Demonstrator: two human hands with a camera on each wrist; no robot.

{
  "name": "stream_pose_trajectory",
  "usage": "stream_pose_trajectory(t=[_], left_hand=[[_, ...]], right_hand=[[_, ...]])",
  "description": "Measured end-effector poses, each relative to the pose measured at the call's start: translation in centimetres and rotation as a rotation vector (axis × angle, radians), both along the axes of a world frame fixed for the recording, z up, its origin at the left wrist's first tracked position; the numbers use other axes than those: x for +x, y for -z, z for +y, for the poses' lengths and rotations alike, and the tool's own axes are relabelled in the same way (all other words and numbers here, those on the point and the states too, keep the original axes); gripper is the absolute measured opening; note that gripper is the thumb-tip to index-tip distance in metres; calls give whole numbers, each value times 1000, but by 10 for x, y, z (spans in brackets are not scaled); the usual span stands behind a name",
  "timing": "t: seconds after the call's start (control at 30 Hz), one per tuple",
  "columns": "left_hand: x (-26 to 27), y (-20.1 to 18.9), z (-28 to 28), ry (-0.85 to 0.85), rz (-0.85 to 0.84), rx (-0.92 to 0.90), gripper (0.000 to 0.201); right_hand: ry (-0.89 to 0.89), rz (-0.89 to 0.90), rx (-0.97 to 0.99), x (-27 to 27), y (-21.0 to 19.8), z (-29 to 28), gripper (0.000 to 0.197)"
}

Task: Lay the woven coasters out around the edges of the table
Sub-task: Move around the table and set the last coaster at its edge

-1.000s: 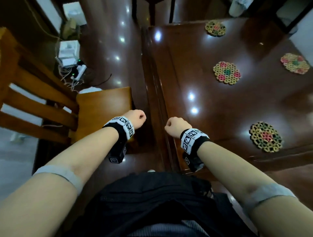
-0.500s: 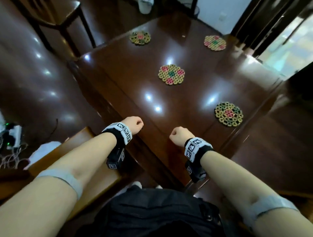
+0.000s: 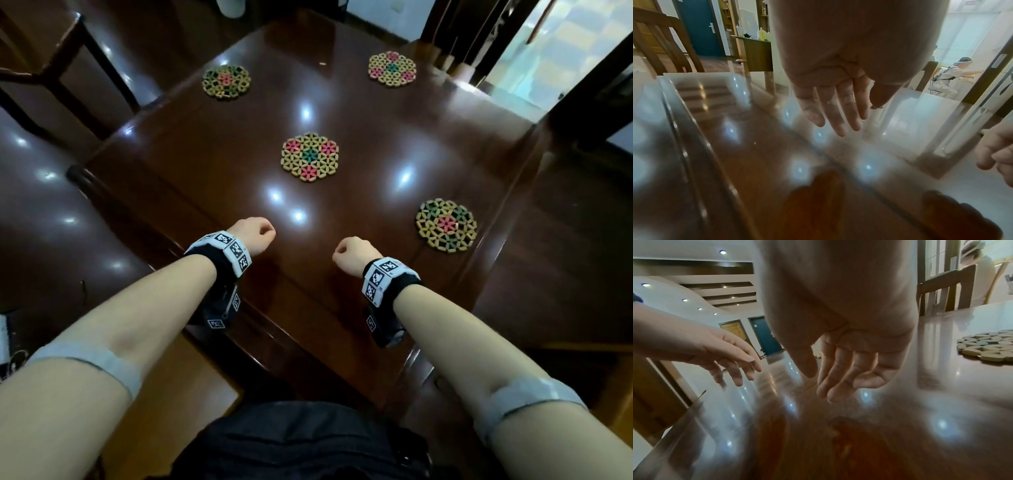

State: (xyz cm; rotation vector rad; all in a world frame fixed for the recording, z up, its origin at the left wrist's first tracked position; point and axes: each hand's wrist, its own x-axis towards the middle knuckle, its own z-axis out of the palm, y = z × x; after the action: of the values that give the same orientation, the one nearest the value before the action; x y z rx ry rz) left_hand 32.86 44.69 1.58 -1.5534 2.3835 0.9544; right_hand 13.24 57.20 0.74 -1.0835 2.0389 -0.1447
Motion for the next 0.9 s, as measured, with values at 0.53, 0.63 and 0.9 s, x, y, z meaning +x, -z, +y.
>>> stream_pose_trajectory(t=[0.53,0.63,0.9], left_hand=[[-94,39,-173,-335,283,189,55],[-106,49,-179,-407,335,267,58],[-100,52,-194,-422,299,213,26]], right_hand=[[425,-52,-114,-49,20,-192,84],[461,-84,-119,-55,25,-210,80],[623,-269,-123,-47,32,-200,77]])
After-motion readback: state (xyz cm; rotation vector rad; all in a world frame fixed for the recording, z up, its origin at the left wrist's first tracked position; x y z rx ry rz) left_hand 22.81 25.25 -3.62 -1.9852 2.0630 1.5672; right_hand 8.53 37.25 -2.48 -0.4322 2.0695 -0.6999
